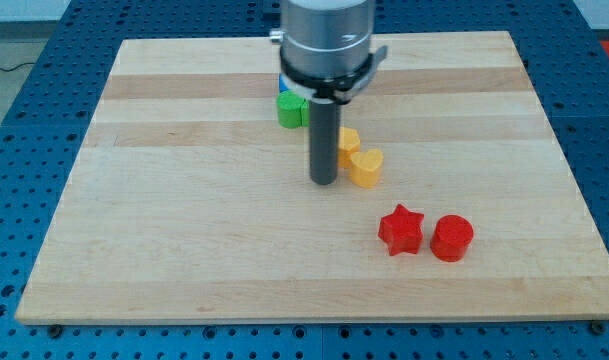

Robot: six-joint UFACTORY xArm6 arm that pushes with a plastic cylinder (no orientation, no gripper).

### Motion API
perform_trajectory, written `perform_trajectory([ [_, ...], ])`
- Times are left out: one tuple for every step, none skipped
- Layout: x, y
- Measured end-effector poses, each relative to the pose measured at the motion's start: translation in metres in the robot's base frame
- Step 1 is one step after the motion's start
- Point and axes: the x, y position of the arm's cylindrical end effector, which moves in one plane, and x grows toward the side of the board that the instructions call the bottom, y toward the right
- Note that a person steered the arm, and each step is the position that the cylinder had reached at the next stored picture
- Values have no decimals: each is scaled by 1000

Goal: Push the yellow blocks towards the red star

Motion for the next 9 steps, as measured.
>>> perform_trajectory([
  [-8, -48],
  [-36, -65],
  [-57, -47],
  [-70, -21],
  [-68, 13],
  [-54, 42],
  [-34, 49],
  [-22, 51],
  [-22, 52],
])
